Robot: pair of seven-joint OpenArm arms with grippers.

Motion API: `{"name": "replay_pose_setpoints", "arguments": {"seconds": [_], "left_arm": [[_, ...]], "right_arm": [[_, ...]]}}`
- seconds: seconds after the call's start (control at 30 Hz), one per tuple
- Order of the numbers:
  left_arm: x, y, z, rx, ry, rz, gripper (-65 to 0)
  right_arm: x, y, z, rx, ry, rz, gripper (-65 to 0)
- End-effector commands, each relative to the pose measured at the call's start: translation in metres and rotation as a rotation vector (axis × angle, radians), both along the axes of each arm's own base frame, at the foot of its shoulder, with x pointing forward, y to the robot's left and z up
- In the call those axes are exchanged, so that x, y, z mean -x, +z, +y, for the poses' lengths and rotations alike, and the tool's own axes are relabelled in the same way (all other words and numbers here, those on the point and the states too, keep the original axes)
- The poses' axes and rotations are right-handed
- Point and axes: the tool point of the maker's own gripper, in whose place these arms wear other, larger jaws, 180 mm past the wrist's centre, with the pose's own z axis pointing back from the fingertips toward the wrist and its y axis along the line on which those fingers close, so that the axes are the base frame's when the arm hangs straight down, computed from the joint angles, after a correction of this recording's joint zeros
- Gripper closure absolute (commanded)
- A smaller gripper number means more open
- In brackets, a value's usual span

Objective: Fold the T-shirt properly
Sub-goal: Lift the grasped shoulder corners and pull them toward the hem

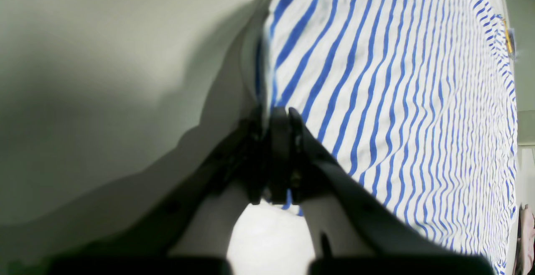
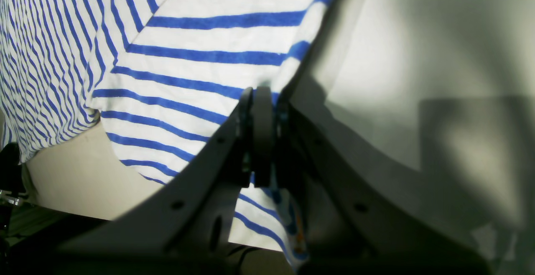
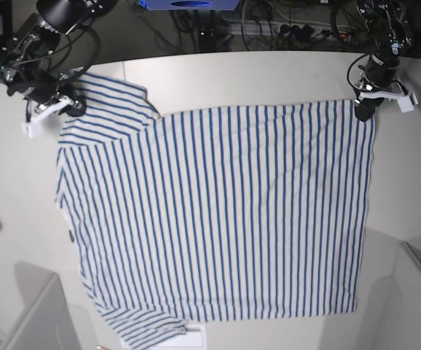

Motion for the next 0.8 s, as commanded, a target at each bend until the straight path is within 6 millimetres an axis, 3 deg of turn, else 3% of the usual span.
{"name": "replay_pose_setpoints", "arguments": {"seconds": [0.0, 0.13, 0.43, 0.77], "left_arm": [[-0.005, 0.012, 0.006, -0.02, -0.003, -0.037, 0.0], [-0.007, 0.016, 0.012, -0.049, -0.028, -0.032, 0.0], [0.017, 0.008, 0.019, -0.063, -0.078, 0.07, 0.0], [0.034, 0.029, 0.008, -0.13, -0.146, 0.073, 0.0]], "right_arm": [[0.008, -0.004, -0.005, 0.03, 0.013, 0.052, 0.0], [0.007, -0.002, -0.006, 0.035, 0.015, 0.05, 0.0], [0.014, -0.004, -0.006, 0.027, 0.017, 0.07, 0.0], [0.037, 0.016, -0.004, 0.109, 0.063, 0.095, 0.0]]}}
